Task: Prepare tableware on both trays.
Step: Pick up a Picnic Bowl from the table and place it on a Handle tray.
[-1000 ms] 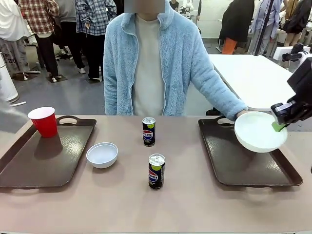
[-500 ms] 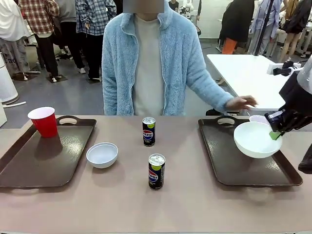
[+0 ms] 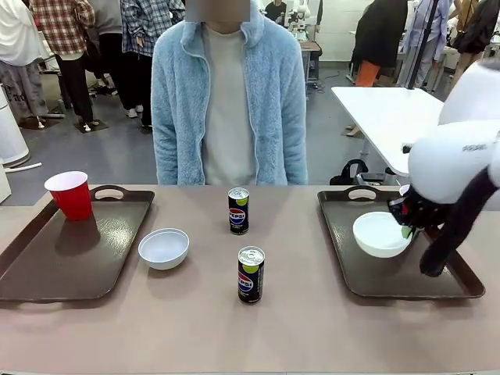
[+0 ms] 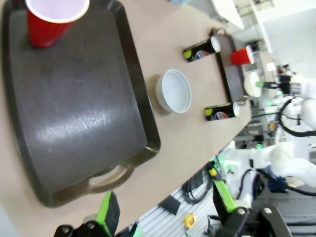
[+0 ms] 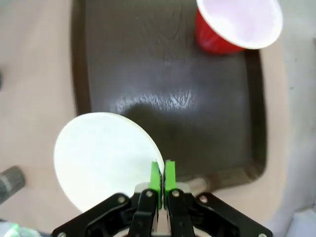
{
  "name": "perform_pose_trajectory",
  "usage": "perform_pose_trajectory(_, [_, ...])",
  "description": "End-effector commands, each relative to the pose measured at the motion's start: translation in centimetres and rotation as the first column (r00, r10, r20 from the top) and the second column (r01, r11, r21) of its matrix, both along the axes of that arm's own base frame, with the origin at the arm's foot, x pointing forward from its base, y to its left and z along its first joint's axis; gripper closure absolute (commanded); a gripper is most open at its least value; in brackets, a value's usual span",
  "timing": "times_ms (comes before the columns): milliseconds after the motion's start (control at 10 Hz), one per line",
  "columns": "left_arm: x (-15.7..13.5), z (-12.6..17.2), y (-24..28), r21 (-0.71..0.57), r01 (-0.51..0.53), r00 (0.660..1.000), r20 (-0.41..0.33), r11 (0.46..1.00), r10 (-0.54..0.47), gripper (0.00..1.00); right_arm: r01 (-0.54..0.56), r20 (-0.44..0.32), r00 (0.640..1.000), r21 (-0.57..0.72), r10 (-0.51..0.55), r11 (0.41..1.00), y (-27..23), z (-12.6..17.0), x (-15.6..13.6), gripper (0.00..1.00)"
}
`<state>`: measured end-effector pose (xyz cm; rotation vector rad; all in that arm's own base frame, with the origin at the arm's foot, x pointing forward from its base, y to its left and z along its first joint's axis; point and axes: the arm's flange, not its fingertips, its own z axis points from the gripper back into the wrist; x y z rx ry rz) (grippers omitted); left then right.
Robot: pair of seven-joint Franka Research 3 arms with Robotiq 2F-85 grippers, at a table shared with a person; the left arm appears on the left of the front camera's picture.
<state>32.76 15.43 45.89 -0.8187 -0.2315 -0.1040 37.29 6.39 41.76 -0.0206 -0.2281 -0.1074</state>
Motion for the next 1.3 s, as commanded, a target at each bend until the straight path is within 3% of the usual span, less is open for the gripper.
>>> perform_pose_trajectory(0, [0.0,0.0,0.1,-0.012,-0.005,1.0,0.012,1.0,0.005,0.0,0.02,-0.01,1.0,-0.017,-0.021,1.0,-0.2,-0.9,1.9,1.0])
perform_pose_trajectory(100, [0.0,0.0,0.1,-0.012,-0.005,1.0,0.012,1.0,0.005,0.0,0.007,-0.02,1.0,0.011,-0.006,1.0,-0.2,-0.8,1.8,1.0])
perform_pose_trajectory(200, [0.0,0.0,0.1,-0.012,-0.005,1.0,0.012,1.0,0.005,0.0,-0.075,0.003,0.997,0.027,0.075,0.997,0.1,0.3,1.1,1.0])
perform_pose_trajectory(300, [0.0,0.0,0.1,-0.012,-0.005,1.0,0.012,1.0,0.005,0.0,0.006,-0.03,1.0,0.003,-0.006,1.0,-0.2,-2.0,1.4,1.0])
perform_pose_trajectory(600, [0.0,0.0,0.1,-0.012,-0.005,1.0,0.012,1.0,0.005,0.0,-0.014,-0.021,1.0,0.007,0.014,1.0,0.0,-1.3,1.6,0.96])
perform_pose_trajectory(1100, [0.0,0.0,0.1,-0.012,-0.005,1.0,0.012,1.0,0.005,0.0,-0.05,-0.124,0.991,-0.012,0.048,0.999,-0.6,-6.4,4.7,0.96])
perform_pose_trajectory(1200, [0.0,0.0,0.1,-0.012,-0.005,1.0,0.012,1.0,0.005,0.0,-0.056,-0.13,0.99,0.001,0.055,0.998,-0.7,-6.4,4.8,0.56])
